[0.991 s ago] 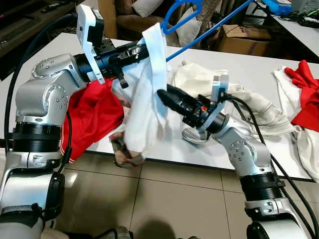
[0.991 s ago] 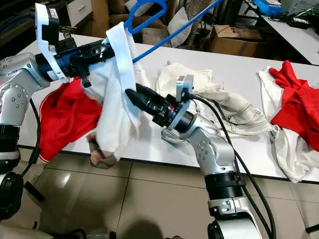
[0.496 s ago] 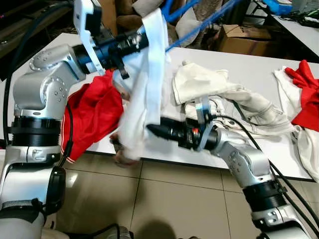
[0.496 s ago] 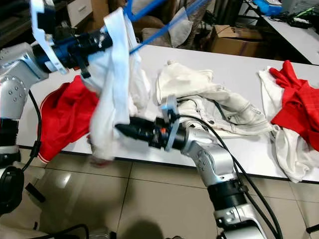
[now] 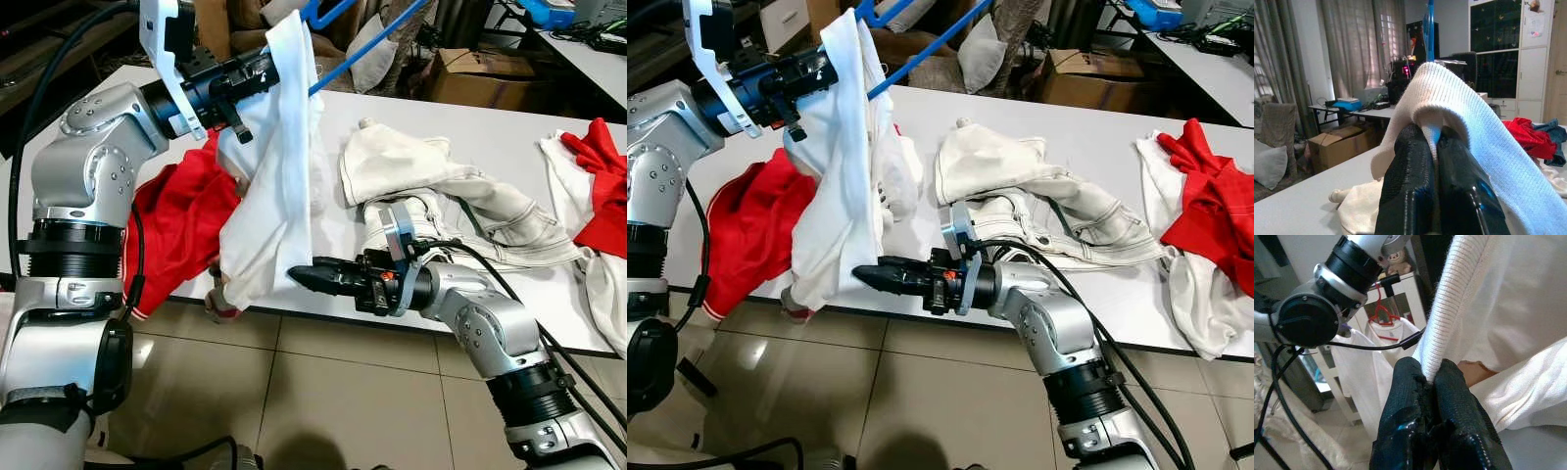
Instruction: Hang hanger
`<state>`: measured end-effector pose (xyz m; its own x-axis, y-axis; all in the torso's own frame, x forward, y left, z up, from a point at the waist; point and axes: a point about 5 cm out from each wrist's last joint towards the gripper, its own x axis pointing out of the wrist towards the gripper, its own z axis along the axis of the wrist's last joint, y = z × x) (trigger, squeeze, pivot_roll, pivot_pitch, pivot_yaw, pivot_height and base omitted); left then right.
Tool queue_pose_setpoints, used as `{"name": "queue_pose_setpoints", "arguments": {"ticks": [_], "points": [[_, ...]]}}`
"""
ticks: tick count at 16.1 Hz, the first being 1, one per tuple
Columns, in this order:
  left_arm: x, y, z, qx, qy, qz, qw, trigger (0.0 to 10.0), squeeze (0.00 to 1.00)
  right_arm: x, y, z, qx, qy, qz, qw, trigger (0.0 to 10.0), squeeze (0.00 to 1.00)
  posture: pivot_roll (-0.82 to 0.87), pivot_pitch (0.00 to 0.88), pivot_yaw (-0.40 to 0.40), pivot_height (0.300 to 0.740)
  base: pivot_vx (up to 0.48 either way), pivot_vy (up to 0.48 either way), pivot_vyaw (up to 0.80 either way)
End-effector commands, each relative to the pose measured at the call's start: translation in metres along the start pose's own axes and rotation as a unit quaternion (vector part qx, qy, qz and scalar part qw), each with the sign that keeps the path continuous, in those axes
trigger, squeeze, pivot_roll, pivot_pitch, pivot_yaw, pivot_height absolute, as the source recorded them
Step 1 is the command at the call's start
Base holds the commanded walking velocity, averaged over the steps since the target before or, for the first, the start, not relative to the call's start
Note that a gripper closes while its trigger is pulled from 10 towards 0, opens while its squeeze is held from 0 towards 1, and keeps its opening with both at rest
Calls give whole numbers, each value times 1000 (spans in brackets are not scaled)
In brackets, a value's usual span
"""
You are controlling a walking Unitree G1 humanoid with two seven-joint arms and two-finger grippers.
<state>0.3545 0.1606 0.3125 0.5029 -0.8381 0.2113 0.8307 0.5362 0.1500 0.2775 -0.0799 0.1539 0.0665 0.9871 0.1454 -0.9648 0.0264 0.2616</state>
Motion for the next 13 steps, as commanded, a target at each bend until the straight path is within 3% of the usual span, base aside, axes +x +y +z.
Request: {"name": "queue_pose_setpoints", "arguments": {"ticks": [1,8,10,13], "points": [[5,0,18,23,-27,-4,999,0,0,-2,-3,4,-6,-1,-10,1000,0,0,12,0,-10,740,0,0,0],[0,6,11,36,-16,26,999,0,0,-5,-5,3,0,3,-27,1000,0,0,8,0,-12,740,0,0,0],[-9,11,10,51,-5,44,998,0,0,-15,-6,5,5,7,-47,999,0,0,7,0,-13,740,0,0,0],[-26,24,16,75,1,83,994,0,0,-40,-28,19,-26,-9,-182,983,0,0,7,0,-13,740,0,0,0]]}}
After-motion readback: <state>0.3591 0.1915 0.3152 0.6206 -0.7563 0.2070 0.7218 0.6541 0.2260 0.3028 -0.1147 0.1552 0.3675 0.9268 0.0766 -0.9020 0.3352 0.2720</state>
